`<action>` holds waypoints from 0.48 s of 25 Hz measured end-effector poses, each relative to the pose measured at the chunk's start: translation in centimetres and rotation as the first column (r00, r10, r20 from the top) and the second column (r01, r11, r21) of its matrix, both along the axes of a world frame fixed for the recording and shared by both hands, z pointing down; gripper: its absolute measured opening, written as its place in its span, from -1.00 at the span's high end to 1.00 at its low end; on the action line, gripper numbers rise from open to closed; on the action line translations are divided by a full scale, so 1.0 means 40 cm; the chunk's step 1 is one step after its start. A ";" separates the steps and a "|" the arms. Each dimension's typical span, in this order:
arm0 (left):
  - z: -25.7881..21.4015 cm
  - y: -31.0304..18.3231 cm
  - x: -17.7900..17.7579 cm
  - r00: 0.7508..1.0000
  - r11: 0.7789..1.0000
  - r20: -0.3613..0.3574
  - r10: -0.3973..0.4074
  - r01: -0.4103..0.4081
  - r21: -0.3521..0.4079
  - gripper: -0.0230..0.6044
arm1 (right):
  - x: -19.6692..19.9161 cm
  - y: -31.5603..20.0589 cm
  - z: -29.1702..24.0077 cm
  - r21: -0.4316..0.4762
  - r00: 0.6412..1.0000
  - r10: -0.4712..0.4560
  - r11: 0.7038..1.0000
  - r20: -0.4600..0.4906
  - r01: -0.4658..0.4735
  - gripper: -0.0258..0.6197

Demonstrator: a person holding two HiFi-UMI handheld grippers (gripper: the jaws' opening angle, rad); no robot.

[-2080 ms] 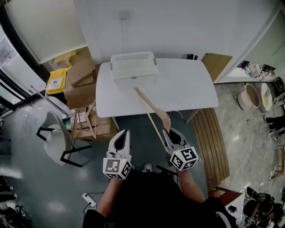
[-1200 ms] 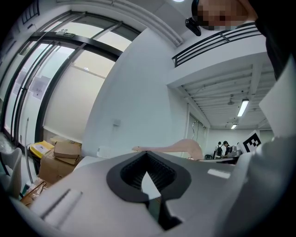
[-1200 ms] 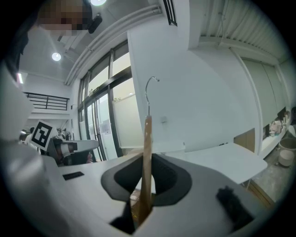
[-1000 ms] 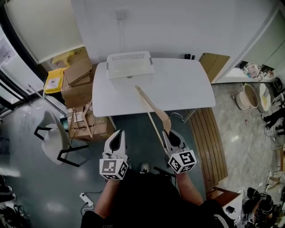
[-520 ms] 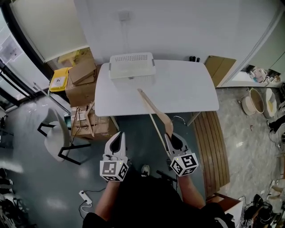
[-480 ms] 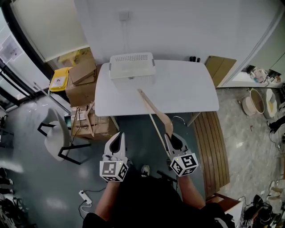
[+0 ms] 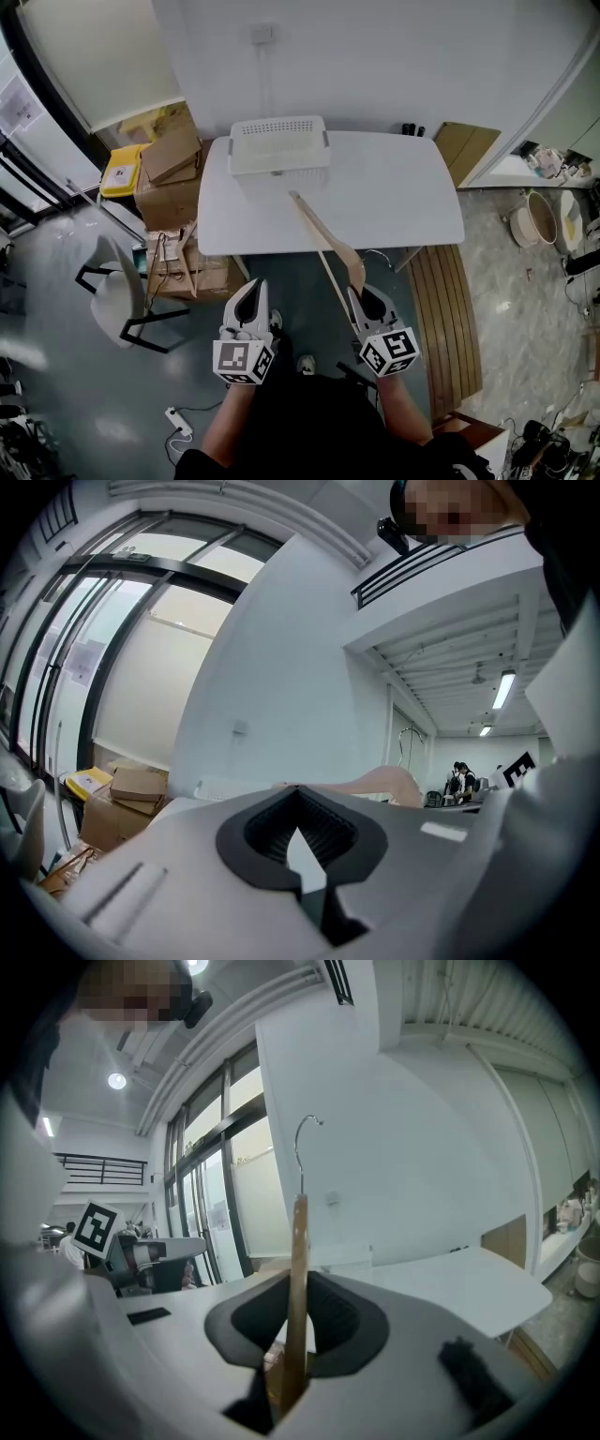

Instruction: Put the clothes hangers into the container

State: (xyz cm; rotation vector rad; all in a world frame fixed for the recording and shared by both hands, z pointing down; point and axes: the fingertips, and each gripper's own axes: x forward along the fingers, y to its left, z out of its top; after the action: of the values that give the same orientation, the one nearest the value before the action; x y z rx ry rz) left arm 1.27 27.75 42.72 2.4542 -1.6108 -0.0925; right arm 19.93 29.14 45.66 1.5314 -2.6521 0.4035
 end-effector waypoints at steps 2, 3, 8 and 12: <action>0.003 -0.038 -0.011 1.000 1.000 -0.009 0.001 -0.001 -0.004 0.91 | -0.013 -0.029 0.003 -0.005 1.000 -0.004 1.000 -0.004 0.004 0.73; -0.001 -0.059 -0.017 1.000 1.000 -0.011 0.001 -0.001 -0.003 0.91 | -0.019 -0.047 0.003 -0.007 1.000 -0.008 1.000 -0.008 0.008 0.73; 0.000 -0.167 -0.064 1.000 1.000 -0.010 0.003 -0.003 -0.006 0.91 | -0.063 -0.147 0.010 -0.016 1.000 -0.005 1.000 -0.012 0.005 0.73; 0.004 -0.256 -0.107 1.000 1.000 -0.018 0.006 -0.006 -0.012 0.91 | -0.106 -0.235 0.012 -0.022 1.000 -0.005 1.000 -0.015 0.004 0.73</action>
State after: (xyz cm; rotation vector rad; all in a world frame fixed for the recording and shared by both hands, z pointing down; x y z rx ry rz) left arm -2.99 17.52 42.89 2.4428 -1.5919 -0.1031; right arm 15.71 19.74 46.16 1.5163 -2.6307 0.4177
